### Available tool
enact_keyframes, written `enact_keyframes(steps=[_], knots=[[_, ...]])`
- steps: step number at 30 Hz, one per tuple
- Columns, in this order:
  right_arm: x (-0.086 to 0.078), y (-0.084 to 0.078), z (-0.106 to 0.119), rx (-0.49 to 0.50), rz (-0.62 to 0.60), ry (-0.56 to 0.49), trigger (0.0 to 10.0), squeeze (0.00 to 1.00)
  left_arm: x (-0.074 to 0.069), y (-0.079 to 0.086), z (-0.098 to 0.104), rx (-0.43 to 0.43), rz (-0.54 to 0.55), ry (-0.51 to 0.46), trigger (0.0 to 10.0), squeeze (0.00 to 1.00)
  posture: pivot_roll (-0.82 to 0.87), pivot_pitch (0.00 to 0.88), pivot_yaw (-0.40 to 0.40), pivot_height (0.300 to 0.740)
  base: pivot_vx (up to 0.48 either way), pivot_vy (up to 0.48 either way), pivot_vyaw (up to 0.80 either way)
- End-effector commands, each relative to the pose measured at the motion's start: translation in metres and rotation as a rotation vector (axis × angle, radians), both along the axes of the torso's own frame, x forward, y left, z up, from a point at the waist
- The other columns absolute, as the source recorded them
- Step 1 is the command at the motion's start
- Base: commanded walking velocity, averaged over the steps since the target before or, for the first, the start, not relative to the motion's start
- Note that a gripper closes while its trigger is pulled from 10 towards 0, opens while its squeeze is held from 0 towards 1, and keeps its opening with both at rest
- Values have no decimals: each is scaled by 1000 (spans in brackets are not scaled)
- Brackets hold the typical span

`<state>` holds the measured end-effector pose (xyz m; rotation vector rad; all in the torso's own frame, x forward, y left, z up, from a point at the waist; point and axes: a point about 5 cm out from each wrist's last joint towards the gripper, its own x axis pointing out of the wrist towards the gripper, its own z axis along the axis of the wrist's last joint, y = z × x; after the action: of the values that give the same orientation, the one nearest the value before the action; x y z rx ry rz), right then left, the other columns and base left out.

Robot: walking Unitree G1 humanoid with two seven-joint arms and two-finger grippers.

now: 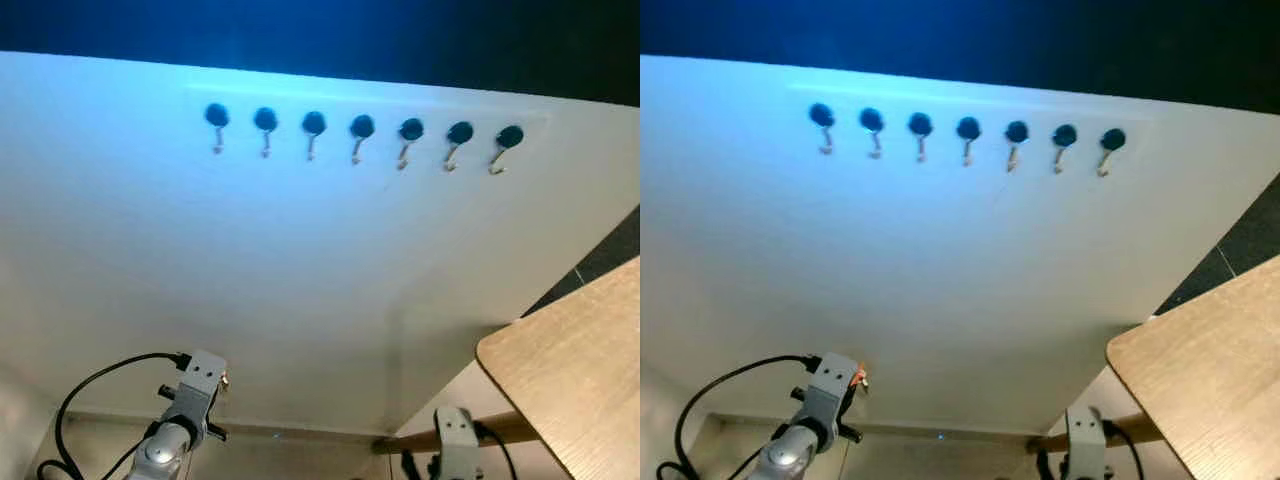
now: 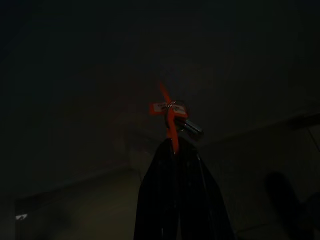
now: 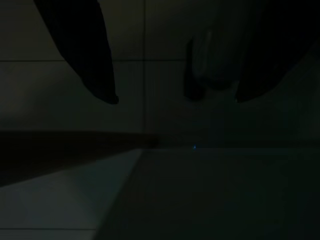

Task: Hang keys on a hook

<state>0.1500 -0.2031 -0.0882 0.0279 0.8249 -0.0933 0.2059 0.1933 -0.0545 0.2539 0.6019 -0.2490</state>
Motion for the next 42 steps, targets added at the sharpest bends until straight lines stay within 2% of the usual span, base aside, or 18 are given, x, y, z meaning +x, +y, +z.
enact_keyframes(steps=[1, 12, 14, 16, 17, 21, 23, 26, 27, 28, 31, 32, 34, 35, 37, 38, 40, 42], knots=[[-11, 4, -6, 21, 8, 52, 10000, 0, 0, 5, 0, 7, 23, 12, 10000, 0, 43, 42, -41, 740, 0, 0, 0], [-17, 9, -10, 39, 26, 98, 10000, 0, 2, 12, 2, 36, 26, 1, 10000, 0, 43, 43, -38, 740, 0, 0, 0], [-18, 10, -10, 43, 26, 105, 10000, 0, 6, 14, 9, 10, 2, -56, 10000, 0, 42, 43, -38, 740, 0, 0, 0], [-19, 10, -11, 45, 32, 110, 10000, 0, 12, 16, 23, 0, -111, -154, 10000, 0, 37, 42, -41, 740, 0, 0, 0], [-19, 10, -11, 45, 32, 110, 10000, 0, 12, 16, 23, 0, -111, -154, 10000, 0, 37, 42, -41, 740, 0, 0, 0], [-21, 9, -11, 41, 45, 114, 10000, 0, 6, 17, 52, -180, -436, -223, 10000, 0, 42, 47, -55, 740, 0, 0, 0], [-20, 7, -10, 31, 60, 108, 10000, 0, 4, 16, 71, -175, -595, -247, 10000, 0, 48, 49, -64, 740, 0, 0, 0], [-19, 6, -9, 23, 73, 97, 10000, 0, 4, 16, 84, -171, -669, -269, 10000, 0, 51, 51, -70, 740, 0, 0, 0], [-14, 4, -6, 5, 109, 57, 10000, 0, 7, 11, 117, -189, -790, -315, 10000, 0, 54, 56, -75, 740, 0, 0, 0], [-14, 4, -6, 5, 109, 57, 10000, 0, 7, 11, 117, -189, -790, -315, 10000, 0, 54, 56, -75, 740, 0, 0, 0], [-6, 4, -1, -8, 164, 4, 10000, 0, 8, 2, 150, -224, -902, -374, 10000, 0, 53, 59, -76, 740, 0, 0, 0], [-6, 4, -1, -8, 164, 4, 10000, 0, 8, 2, 150, -224, -902, -374, 10000, 0, 53, 59, -76, 740, 0, 0, 0], [-1, 5, 2, -5, 192, -28, 10000, 0, 6, -8, 173, -260, -992, -423, 10000, 0, 53, 63, -75, 740, 0, 0, 0], [-1, 5, 2, -5, 192, -28, 10000, 0, 6, -8, 173, -260, -992, -423, 10000, 0, 53, 63, -75, 740, 0, 0, 0], [3, 5, 4, 2, 198, -46, 10000, 0, 5, -18, 193, -297, -1054, -472, 10000, 0, 56, 66, -77, 740, 0, 0, 0], [3, 5, 4, 2, 198, -46, 10000, 0, 5, -18, 193, -297, -1054, -472, 10000, 0, 56, 66, -77, 740, 0, 0, 0], [5, 6, 5, 5, 201, -57, 10000, 0, 9, -30, 218, -357, -1065, -560, 10000, 0, 58, 68, -78, 740, 0, 0, 0], [5, 7, 5, 6, 207, -61, 10000, 0, 11, -35, 233, -403, -1057, -597, 10000, 0, 58, 70, -78, 740, 0, 0, 0]])
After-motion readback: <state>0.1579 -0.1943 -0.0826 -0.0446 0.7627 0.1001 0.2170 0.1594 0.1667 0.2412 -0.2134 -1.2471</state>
